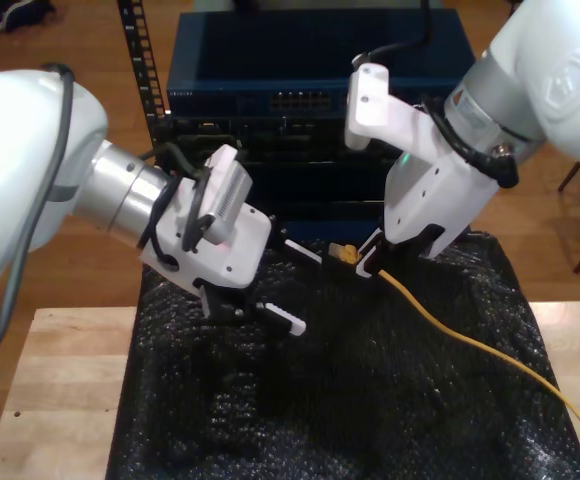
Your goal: Grab the cable and plug it in
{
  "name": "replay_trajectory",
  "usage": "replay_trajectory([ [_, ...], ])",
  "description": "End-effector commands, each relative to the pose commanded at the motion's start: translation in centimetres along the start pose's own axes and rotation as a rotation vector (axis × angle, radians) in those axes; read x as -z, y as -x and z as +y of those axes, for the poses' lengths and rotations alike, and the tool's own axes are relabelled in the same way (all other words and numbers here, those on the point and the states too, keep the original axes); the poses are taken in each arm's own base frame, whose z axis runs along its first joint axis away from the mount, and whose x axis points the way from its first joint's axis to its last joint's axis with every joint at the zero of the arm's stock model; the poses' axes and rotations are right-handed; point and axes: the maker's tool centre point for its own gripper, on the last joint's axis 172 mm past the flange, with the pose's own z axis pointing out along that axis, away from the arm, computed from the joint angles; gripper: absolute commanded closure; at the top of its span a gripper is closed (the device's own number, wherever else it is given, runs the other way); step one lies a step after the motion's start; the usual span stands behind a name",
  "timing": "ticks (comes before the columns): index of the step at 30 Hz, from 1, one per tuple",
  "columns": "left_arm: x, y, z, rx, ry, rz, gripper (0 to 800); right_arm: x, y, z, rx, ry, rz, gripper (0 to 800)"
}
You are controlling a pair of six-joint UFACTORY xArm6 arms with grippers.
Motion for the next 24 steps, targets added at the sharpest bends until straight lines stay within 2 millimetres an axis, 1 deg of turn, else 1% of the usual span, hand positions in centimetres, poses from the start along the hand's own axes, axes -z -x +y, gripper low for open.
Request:
replay_trajectory([
  [4, 0.5, -0.6, -0.4, -0.017, -0.01, -0.003, 0, -0.1, 0.0, -0.1, -0.003, -0.006, 0.004, 796],
  [10, 0.9, -2.5, -1.2, -0.03, -0.037, 0.044, 0, -0.3, -0.3, -0.3, -0.013, -0.015, 0.019, 796],
  [24, 1.4, -3.6, -1.6, -0.036, -0.051, 0.072, 2, -0.8, 0.0, -0.6, -0.02, -0.024, 0.016, 796],
])
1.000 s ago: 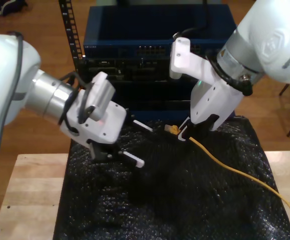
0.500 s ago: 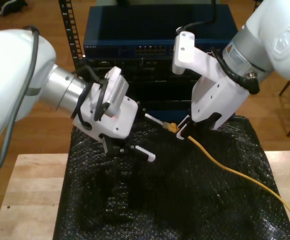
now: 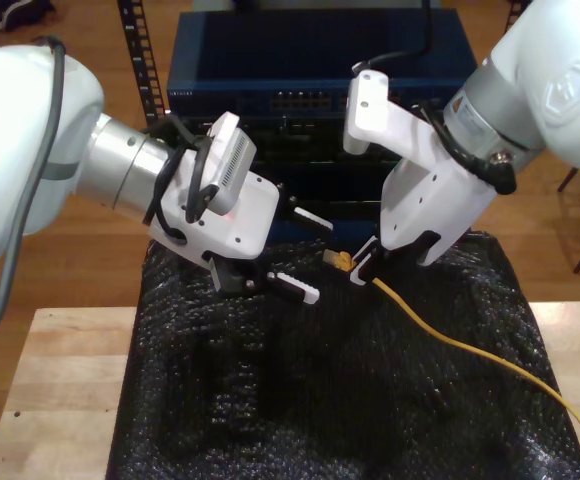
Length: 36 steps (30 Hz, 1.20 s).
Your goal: Grab the cable and plug it in
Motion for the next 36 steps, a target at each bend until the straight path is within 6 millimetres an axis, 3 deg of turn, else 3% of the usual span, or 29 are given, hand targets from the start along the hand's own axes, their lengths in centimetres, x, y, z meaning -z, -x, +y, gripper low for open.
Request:
replay_trajectory([
  [4, -0.12, -0.07, 0.21, 0.003, 0.007, 0.007, 15, -0.01, -0.19, -0.05, -0.001, -0.001, 0.006, 796],
  [12, -0.14, -0.05, 0.42, 0.006, 0.01, 0.009, 236, 0.02, -0.28, -0.07, 0.001, -0.001, 0.006, 796],
  [36, -0.3, -0.19, 0.51, 0.113, 0.016, 0.027, 377, 0.28, -0.43, -0.18, 0.006, 0.006, 0.01, 796],
])
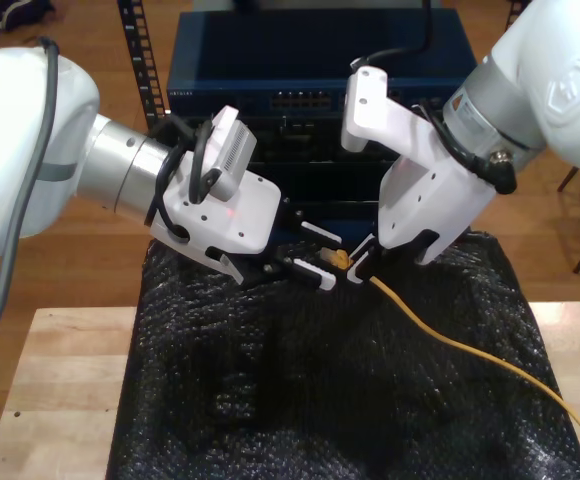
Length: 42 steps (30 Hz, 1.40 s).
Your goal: Grab the cable and plug it in
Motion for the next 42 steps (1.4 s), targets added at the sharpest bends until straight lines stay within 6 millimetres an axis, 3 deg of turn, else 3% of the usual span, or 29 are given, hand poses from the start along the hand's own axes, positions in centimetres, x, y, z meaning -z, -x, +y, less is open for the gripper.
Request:
replay_trajectory([
  [13, 0.74, -0.48, -0.69, 0.016, -0.028, 0.033, 502, -0.22, 0.18, -0.06, -0.003, -0.003, -0.002, 796],
  [38, 0.54, -0.2, -0.71, 0.027, -0.021, 0.039, 514, -0.15, 0.08, -0.01, -0.003, -0.001, 0.0, 796],
  [42, 0.54, -0.2, -0.71, 0.026, -0.021, 0.039, 554, -0.16, 0.1, -0.05, -0.003, -0.003, 0.0, 796],
])
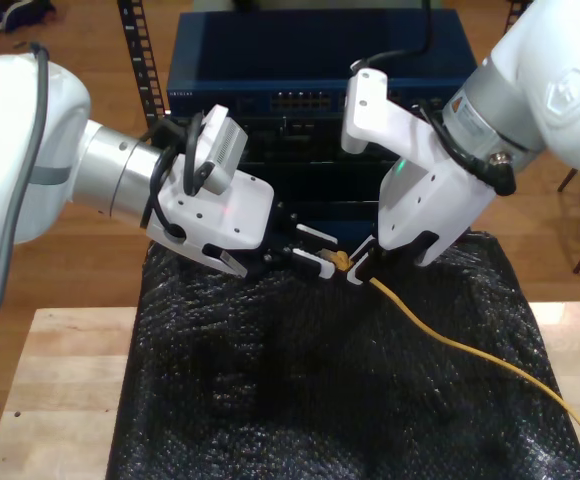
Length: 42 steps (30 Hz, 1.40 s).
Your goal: Grab the cable and plug it in
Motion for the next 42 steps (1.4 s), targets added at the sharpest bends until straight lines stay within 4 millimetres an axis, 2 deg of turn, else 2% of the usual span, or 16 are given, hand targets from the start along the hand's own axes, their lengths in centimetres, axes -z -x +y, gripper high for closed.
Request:
replay_trajectory([
  [8, 0.1, 0.2, -0.1, 0.003, -0.005, -0.002, 764, 0.0, 0.0, 0.0, -0.001, 0.0, 0.0, 778],
  [15, 0.1, 0.2, -0.1, 0.004, -0.006, -0.004, 789, 0.0, 0.0, 0.0, -0.002, 0.001, 0.001, 695],
  [16, 0.1, 0.2, -0.1, 0.004, -0.006, -0.004, 789, 0.1, 0.0, 0.0, -0.002, 0.002, 0.001, 662],
  [17, 0.1, 0.2, -0.1, 0.004, -0.006, -0.004, 791, 0.1, 0.0, 0.0, -0.002, 0.003, 0.001, 595],
  [21, 0.2, 0.1, -0.2, 0.002, -0.01, -0.004, 792, 0.5, -0.1, -0.1, 0.007, 0.011, 0.003, 154],
  [23, 0.3, 0.2, -0.3, 0.004, -0.013, -0.004, 793, 0.8, -0.1, -0.1, 0.015, 0.02, 0.004, 84],
  [29, 0.1, 1.0, -0.4, 0.051, 0.008, 0.006, 791, 2.3, -0.7, -0.3, 0.105, 0.054, 0.019, 6],
  [36, 1.2, 1.7, -0.5, 0.126, 0.022, 0.044, 786, 2.9, -1.3, -0.8, 0.245, 0.064, 0.029, 2],
  [42, 2.2, 1.2, -0.1, 0.163, 0.036, 0.11, 783, 5.6, -2.3, -2.3, 0.377, 0.124, 0.048, 2],
])
